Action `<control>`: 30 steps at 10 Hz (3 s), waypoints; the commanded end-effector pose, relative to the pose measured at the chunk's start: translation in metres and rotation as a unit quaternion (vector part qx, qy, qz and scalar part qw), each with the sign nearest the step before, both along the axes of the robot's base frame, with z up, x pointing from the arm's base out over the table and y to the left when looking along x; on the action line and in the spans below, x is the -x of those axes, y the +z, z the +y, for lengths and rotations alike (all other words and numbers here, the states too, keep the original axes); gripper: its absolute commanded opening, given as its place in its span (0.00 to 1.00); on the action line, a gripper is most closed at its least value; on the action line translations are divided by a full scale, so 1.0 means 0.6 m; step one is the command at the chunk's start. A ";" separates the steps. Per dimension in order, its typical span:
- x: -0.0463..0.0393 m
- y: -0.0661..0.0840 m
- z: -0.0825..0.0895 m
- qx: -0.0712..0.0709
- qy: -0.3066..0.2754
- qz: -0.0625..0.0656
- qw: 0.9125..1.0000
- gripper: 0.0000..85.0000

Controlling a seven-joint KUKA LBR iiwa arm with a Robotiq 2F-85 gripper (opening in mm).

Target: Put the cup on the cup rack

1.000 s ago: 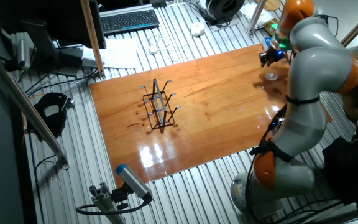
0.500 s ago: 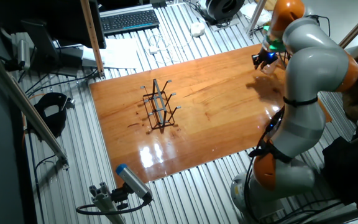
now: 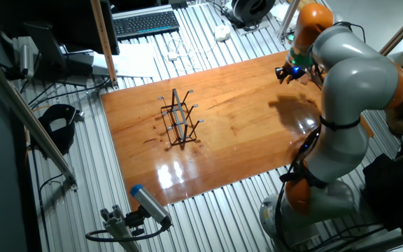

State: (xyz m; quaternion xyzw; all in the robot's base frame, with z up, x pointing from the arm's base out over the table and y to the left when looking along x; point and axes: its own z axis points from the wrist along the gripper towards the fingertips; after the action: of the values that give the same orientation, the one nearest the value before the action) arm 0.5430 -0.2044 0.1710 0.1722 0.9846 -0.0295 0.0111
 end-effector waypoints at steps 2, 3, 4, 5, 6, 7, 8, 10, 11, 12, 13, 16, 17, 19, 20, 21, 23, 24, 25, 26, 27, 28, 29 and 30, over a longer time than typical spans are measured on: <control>0.003 0.005 0.014 0.020 -0.001 -0.003 1.000 0.40; 0.002 0.004 0.005 0.016 0.001 -0.005 1.000 0.40; -0.001 0.003 -0.008 0.012 0.007 -0.007 1.000 0.40; -0.005 0.002 -0.021 0.005 0.014 -0.004 1.000 0.40; -0.010 0.003 -0.033 -0.002 0.020 0.003 1.000 0.60; -0.016 0.004 -0.041 -0.008 0.023 0.011 1.000 0.60; -0.020 0.004 -0.046 -0.010 0.025 0.013 1.000 0.60; -0.020 0.000 -0.047 -0.010 0.013 0.012 1.000 0.60; -0.021 -0.002 -0.048 -0.009 0.014 0.009 1.000 0.60; -0.022 -0.006 -0.048 -0.008 0.014 0.006 1.000 0.60; -0.025 -0.009 -0.050 -0.007 0.015 0.003 1.000 0.80; -0.030 -0.008 -0.055 -0.009 0.016 0.001 1.000 0.80; -0.033 -0.012 -0.055 -0.009 0.014 -0.001 1.000 0.80; -0.038 -0.019 -0.054 -0.014 0.013 -0.006 1.000 0.60; -0.041 -0.016 -0.055 -0.013 0.016 -0.005 1.000 0.60; -0.044 -0.013 -0.056 -0.015 0.019 -0.003 1.000 0.60; -0.050 -0.008 -0.056 -0.018 0.024 0.001 1.000 0.40; -0.049 -0.009 -0.055 -0.020 0.024 -0.001 1.000 0.40; -0.050 -0.010 -0.055 -0.024 0.027 -0.004 0.999 0.20; -0.050 -0.010 -0.055 -0.032 0.032 -0.006 0.999 0.00; -0.050 -0.010 -0.055 -0.037 0.037 -0.006 0.999 0.00; -0.050 -0.009 -0.055 -0.043 0.038 -0.006 0.998 0.00; -0.050 -0.009 -0.054 -0.042 0.040 -0.004 0.998 0.00; -0.050 -0.005 -0.051 -0.042 0.041 -0.003 0.998 0.00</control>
State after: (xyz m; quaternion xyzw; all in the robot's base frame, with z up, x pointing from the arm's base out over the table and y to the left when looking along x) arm 0.5734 -0.2344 0.1689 0.1330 0.9910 0.0133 0.0068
